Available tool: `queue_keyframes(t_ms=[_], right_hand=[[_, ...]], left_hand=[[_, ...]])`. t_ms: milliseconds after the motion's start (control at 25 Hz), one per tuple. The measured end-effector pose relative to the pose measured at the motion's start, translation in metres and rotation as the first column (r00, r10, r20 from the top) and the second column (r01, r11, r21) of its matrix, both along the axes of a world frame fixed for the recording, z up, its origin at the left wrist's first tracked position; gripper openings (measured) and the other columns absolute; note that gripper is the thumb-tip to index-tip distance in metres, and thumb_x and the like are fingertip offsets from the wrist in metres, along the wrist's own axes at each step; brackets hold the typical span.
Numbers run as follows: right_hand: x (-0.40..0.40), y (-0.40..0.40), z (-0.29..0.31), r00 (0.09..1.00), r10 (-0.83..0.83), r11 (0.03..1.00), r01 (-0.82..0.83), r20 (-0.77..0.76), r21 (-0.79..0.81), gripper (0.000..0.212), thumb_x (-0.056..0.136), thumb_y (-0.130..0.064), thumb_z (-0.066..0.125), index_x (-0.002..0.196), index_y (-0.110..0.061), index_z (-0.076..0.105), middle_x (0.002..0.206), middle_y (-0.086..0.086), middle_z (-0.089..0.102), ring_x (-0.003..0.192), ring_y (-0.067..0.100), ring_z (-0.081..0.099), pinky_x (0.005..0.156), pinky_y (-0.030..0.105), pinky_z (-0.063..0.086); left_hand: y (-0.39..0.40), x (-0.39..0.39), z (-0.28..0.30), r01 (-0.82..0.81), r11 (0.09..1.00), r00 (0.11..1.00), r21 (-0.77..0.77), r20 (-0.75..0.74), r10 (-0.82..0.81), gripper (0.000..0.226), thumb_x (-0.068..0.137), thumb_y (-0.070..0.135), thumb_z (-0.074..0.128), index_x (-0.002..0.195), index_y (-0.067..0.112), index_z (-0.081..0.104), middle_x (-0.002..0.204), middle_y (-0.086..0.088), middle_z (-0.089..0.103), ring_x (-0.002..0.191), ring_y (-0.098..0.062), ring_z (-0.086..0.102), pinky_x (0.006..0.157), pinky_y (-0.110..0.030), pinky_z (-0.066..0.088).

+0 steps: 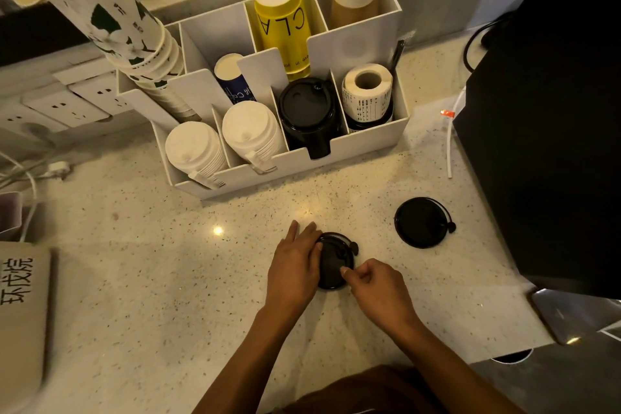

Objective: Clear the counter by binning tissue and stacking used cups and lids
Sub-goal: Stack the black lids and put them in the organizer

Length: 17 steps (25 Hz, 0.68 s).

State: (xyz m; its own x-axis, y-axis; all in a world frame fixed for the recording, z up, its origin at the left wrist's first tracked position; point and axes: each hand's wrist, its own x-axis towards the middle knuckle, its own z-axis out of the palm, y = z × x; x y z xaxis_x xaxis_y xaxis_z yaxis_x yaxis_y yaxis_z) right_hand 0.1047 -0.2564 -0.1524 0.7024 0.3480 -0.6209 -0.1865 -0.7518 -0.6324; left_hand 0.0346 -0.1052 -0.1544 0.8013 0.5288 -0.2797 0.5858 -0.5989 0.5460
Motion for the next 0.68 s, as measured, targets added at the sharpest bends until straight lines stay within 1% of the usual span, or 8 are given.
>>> queue_keyframes(t_ms=[120, 240, 320, 440, 520, 560, 640, 680], right_hand=[[0.001, 0.0, -0.001, 0.999, 0.034, 0.999, -0.033, 0.041, -0.036, 0.026, 0.087, -0.053, 0.065, 0.078, -0.029, 0.061, 0.072, -0.01, 0.065, 0.067, 0.006, 0.062, 0.06, 0.023, 0.047], [0.003, 0.001, -0.001, 0.996, 0.056, 0.998, -0.053, 0.065, -0.046, 0.026, 0.086, -0.054, 0.066, 0.074, -0.031, 0.06, 0.069, -0.011, 0.064, 0.064, 0.005, 0.062, 0.058, 0.022, 0.044], [0.002, -0.001, 0.0, 0.993, 0.067, 0.997, -0.062, 0.093, -0.052, 0.027, 0.086, -0.054, 0.065, 0.072, -0.031, 0.06, 0.066, -0.011, 0.064, 0.061, 0.004, 0.061, 0.057, 0.021, 0.044], [0.002, -0.005, -0.001, 0.978, 0.013, 0.999, -0.022, 0.207, 0.044, 0.022, 0.092, -0.049, 0.059, 0.077, -0.034, 0.059, 0.068, -0.013, 0.064, 0.069, 0.0, 0.061, 0.059, 0.02, 0.045], [0.005, -0.003, -0.002, 0.932, 0.017, 0.991, -0.064, 0.363, 0.118, 0.014, 0.097, -0.043, 0.051, 0.091, -0.034, 0.059, 0.086, -0.018, 0.062, 0.084, 0.001, 0.056, 0.067, 0.019, 0.044], [0.007, 0.0, -0.003, 0.892, 0.042, 0.986, -0.109, 0.45, 0.124, 0.016, 0.099, -0.041, 0.046, 0.101, -0.033, 0.059, 0.098, -0.015, 0.061, 0.095, 0.002, 0.051, 0.073, 0.021, 0.046], [0.011, 0.012, -0.009, 0.802, 0.134, 0.973, -0.218, 0.582, 0.076, 0.031, 0.102, -0.039, 0.037, 0.119, -0.026, 0.059, 0.122, -0.004, 0.059, 0.119, 0.013, 0.045, 0.093, 0.035, 0.049], [0.014, 0.019, -0.012, 0.759, 0.203, 0.961, -0.277, 0.619, 0.025, 0.039, 0.103, -0.039, 0.033, 0.128, -0.023, 0.058, 0.137, 0.001, 0.054, 0.133, 0.02, 0.038, 0.106, 0.042, 0.044]], left_hand=[[-0.002, 0.0, -0.003, -0.012, 0.999, 1.0, 0.043, -0.026, 0.013, 0.037, 0.106, 0.028, 0.046, 0.14, 0.021, 0.056, 0.157, 0.001, 0.041, 0.152, -0.021, 0.021, 0.12, -0.037, 0.02], [-0.007, 0.0, 0.0, -0.038, 0.998, 0.999, 0.044, -0.002, 0.038, 0.04, 0.106, 0.025, 0.045, 0.146, 0.019, 0.05, 0.159, -0.002, 0.038, 0.152, -0.021, 0.021, 0.122, -0.042, 0.025], [-0.013, 0.001, 0.003, -0.007, 0.997, 0.999, 0.077, 0.054, 0.003, 0.045, 0.106, 0.021, 0.045, 0.151, 0.016, 0.041, 0.161, -0.004, 0.033, 0.152, -0.022, 0.02, 0.121, -0.043, 0.027], [-0.025, 0.002, 0.002, 0.094, 0.985, 0.991, 0.143, 0.081, -0.106, 0.053, 0.106, 0.026, 0.034, 0.157, 0.014, 0.027, 0.167, -0.004, 0.017, 0.155, -0.018, 0.007, 0.124, -0.039, 0.014], [-0.03, -0.001, -0.002, 0.101, 0.984, 0.991, 0.147, 0.072, -0.113, 0.058, 0.105, 0.034, 0.025, 0.159, 0.014, 0.018, 0.169, -0.002, 0.006, 0.155, -0.013, -0.004, 0.125, -0.037, 0.004], [-0.03, -0.003, -0.005, 0.088, 0.985, 0.992, 0.147, 0.074, -0.1, 0.059, 0.105, 0.036, 0.022, 0.159, 0.014, 0.016, 0.169, -0.001, 0.003, 0.154, -0.013, -0.006, 0.125, -0.037, 0.002], [-0.027, -0.009, -0.011, 0.064, 0.986, 0.993, 0.155, 0.085, -0.078, 0.06, 0.104, 0.036, 0.02, 0.159, 0.015, 0.013, 0.169, -0.001, 0.002, 0.155, -0.013, -0.006, 0.125, -0.04, 0.003], [-0.025, -0.011, -0.014, 0.065, 0.985, 0.993, 0.162, 0.087, -0.079, 0.059, 0.104, 0.035, 0.02, 0.159, 0.016, 0.011, 0.169, -0.002, 0.003, 0.155, -0.014, -0.005, 0.125, -0.042, 0.004]])
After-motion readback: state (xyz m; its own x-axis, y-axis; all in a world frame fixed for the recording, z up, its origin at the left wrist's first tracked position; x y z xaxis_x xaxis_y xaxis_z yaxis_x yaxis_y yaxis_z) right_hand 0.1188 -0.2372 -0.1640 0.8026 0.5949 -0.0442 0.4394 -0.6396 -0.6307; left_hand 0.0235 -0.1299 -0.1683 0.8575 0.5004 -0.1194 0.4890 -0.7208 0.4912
